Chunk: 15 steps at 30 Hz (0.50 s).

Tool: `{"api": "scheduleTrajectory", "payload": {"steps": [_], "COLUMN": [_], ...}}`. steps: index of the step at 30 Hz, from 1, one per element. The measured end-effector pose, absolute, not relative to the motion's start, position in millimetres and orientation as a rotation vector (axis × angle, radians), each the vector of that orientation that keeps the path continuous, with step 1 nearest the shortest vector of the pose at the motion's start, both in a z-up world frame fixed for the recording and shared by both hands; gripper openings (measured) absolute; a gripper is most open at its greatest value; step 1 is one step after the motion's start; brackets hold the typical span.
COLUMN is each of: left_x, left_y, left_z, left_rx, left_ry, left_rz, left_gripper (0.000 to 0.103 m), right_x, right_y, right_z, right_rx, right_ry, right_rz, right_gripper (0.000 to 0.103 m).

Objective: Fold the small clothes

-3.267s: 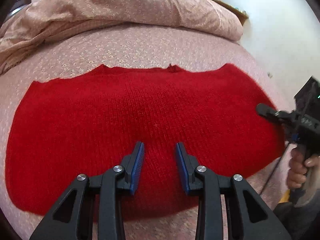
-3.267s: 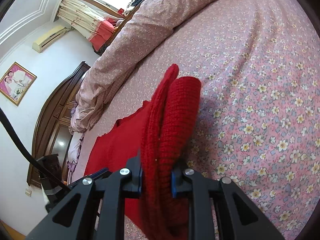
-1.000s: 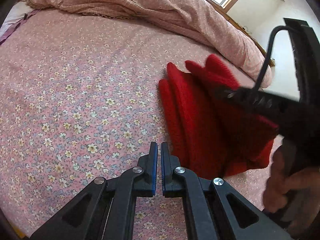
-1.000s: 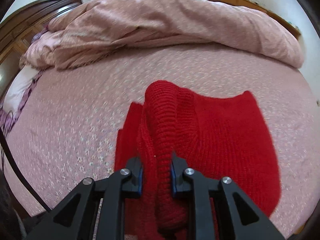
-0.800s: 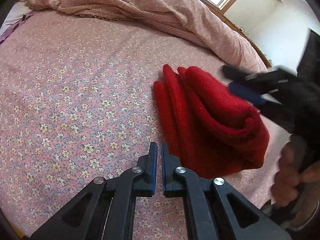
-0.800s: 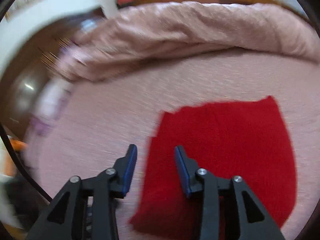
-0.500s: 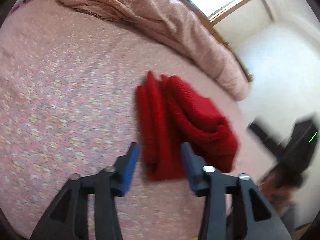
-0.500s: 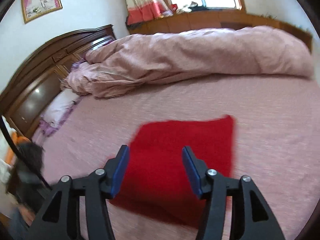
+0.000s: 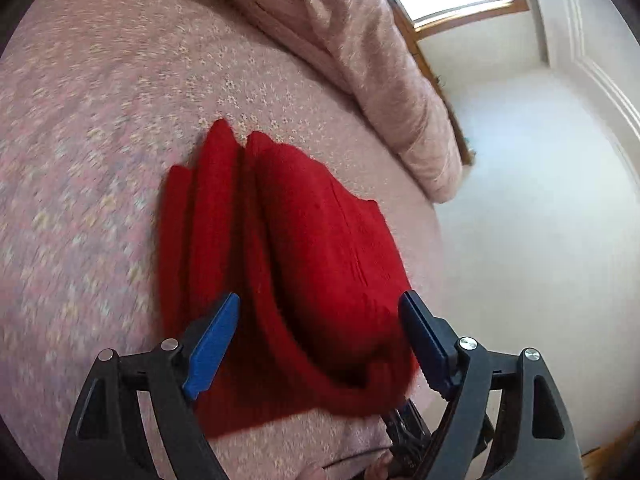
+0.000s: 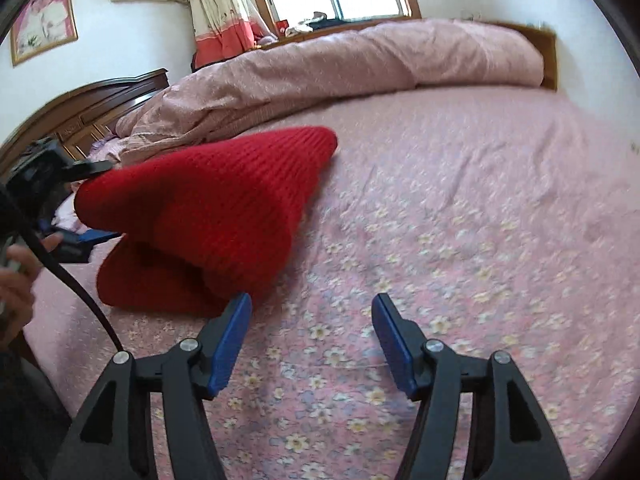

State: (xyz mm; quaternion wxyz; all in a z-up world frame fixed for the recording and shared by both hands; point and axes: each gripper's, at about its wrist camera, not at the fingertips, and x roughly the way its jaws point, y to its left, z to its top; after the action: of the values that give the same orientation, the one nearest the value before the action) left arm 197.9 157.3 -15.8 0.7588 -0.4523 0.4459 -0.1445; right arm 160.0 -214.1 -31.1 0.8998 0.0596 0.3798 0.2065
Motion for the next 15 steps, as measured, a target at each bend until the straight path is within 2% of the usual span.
{"api": "scheduleTrajectory", "payload": {"steps": [4, 6, 7, 8, 9, 10, 15], "left_x": [227, 237, 241, 244, 246, 247, 247], "left_y": [152, 143, 138, 133, 128, 125, 115], "left_z": [-29, -28, -26, -22, -16, -6, 48], "left_rx": [-0.993, -0.949, -0.912, -0.873, -0.83, -0.795, -0.82], "left_ry": [1.045, 1.074, 1.074, 1.075, 1.075, 1.054, 0.891], "left_rz": [-0.297, -0.282, -0.276, -0.263, -0.244, -0.243, -0.373], "left_gripper": [0.076, 0.073, 0.061, 0.042, 0.031, 0.016, 0.014], "right_x": [163, 164, 164, 165, 164, 164, 154], "right_y": [-206, -202, -199, -197, -196, -195, -184], "right_z": [-34, -36, -37, -39, -40, -41, -34], "right_rx": [0.081, 0.063, 0.054, 0.037, 0.03, 0.028, 0.003], "right_ry": [0.765, 0.756, 0.753, 0.747, 0.745, 0.745, 0.704], "right_rz": [0.428, 0.422, 0.418, 0.407, 0.399, 0.396, 0.409], "right_gripper": [0.066, 0.066, 0.067, 0.07, 0.071, 0.071, 0.071]}}
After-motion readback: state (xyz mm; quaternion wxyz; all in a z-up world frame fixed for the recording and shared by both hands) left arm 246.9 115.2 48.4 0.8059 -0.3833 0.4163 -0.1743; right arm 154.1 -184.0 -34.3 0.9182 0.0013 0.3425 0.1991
